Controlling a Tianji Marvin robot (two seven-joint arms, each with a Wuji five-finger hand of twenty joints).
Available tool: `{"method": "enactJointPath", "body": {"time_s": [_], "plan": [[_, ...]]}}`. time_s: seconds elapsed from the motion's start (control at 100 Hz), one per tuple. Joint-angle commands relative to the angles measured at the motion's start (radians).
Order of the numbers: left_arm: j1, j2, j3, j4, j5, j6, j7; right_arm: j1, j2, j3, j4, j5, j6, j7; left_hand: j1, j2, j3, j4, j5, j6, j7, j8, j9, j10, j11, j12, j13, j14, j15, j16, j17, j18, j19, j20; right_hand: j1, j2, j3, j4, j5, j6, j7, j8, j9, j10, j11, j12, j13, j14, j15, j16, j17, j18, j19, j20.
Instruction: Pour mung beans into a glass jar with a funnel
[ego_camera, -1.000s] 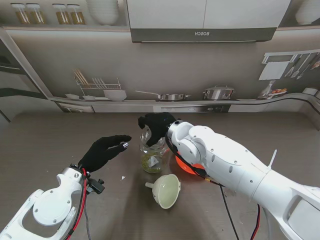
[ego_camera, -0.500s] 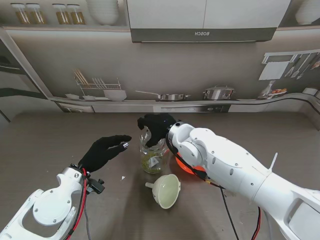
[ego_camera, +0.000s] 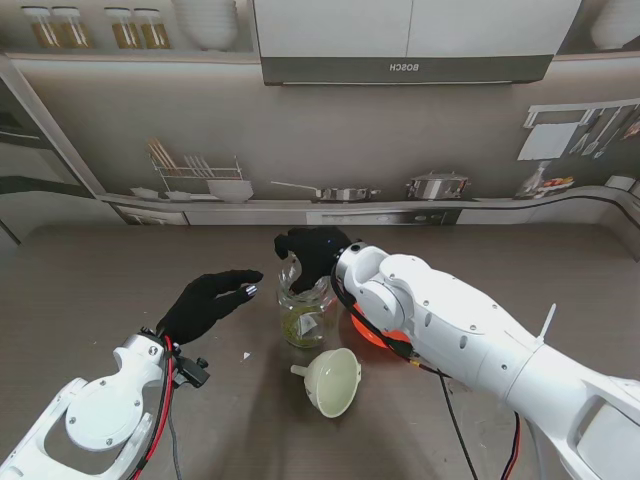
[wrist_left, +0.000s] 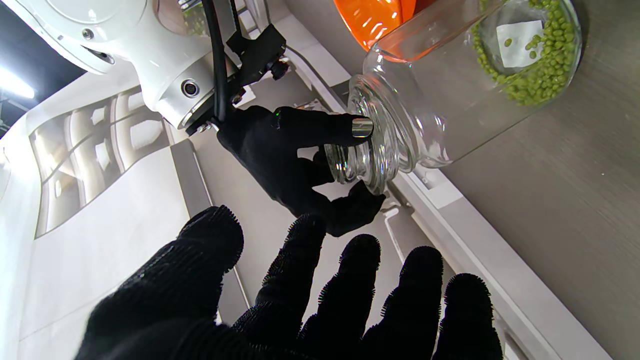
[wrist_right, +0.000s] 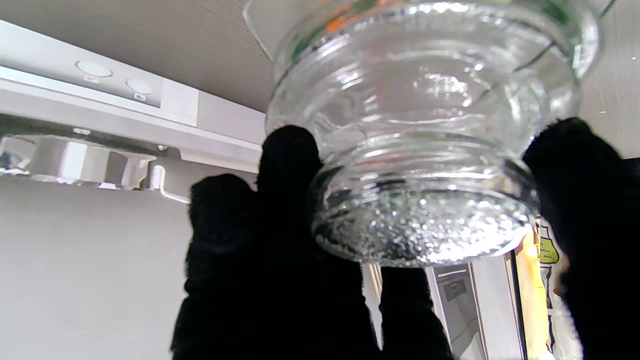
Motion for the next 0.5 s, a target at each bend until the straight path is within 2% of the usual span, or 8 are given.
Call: {"method": "enactJointPath", "body": {"time_s": [0.0,0.49], "plan": [[0.001,-0.002,-0.001,-0.003,-0.004,0.002,-0.02,0.012,-0.003,-0.003,-0.002,-0.004,-0.004,0.013,-0.031,-0.002,0.001,0.028,0.011,0.002,0.007,0.005,0.005,0.002,-0.001,0.003,0.015,0.004,0.015,0.012,0.002,0.006,-0.017,0.012,0.199,0.09,0.248,0.11,0.084,0.027,0.139,0.025,0.03,-0.045,0.098,0.013,0.042,-0.148,0.016,-0.01,0.028,-0.126,0.062,0.02],[-0.001,-0.001,0.0,-0.001,-0.004,0.002,-0.023,0.043,0.011,-0.022,-0.023,-0.023,-0.007,0.071,-0.029,-0.001,0.0,0.029,0.011,0.002,0.006,0.005,0.004,0.002,-0.001,0.003,0.015,0.004,0.015,0.013,0.002,0.006,-0.017,0.012,0.203,0.088,0.257,0.092,0.068,0.033,0.137,0.019,0.025,-0.045,0.082,-0.002,0.027,-0.142,0.009,-0.017,0.016,-0.129,0.062,0.031]]}}
